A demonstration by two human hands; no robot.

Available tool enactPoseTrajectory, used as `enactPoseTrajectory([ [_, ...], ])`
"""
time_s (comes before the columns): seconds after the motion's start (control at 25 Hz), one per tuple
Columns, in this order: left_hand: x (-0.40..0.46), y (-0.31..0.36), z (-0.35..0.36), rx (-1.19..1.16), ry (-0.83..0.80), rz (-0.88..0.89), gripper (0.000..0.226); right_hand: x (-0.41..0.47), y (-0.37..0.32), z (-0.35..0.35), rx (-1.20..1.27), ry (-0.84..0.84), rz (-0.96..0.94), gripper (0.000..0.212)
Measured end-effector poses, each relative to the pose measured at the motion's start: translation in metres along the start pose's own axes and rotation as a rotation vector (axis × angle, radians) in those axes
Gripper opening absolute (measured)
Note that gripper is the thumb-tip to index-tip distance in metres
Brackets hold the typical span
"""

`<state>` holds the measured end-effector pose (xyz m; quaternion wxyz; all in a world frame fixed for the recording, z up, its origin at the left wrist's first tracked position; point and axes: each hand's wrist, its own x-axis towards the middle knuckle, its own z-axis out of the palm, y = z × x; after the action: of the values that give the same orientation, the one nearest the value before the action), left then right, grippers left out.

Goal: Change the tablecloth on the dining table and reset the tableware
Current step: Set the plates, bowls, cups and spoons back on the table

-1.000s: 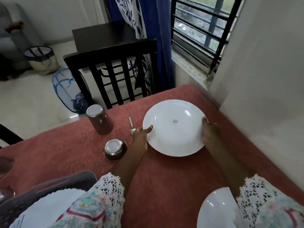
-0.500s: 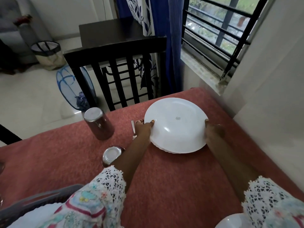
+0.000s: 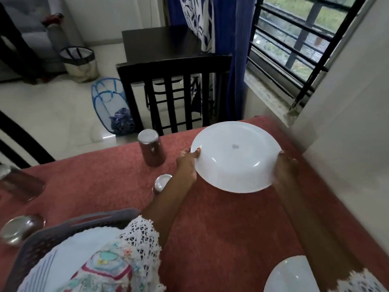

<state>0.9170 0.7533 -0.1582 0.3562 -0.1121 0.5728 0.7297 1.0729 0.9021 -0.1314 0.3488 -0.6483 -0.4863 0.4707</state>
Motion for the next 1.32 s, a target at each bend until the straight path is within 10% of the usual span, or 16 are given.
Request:
enactPoseTrajectory([
  [0.52,-0.159,0.092,-0.321,-0.235,-0.037,0.23,0.017,-0.33,0.028,0.025,0.235,-0.555,0.098,0.014],
  [0.76,-0.219,0.129,-0.521,-0.385,0.331,0.317,0.026,-0.523,0.054,0.132,0.176,-0.952,0.199,0.006],
  [1.32,-0.17,0.171,-0.681,-0.701,0.534,0.294,0.047,-0.731,0.145,0.334,0.056,-1.057,0.365,0.035],
])
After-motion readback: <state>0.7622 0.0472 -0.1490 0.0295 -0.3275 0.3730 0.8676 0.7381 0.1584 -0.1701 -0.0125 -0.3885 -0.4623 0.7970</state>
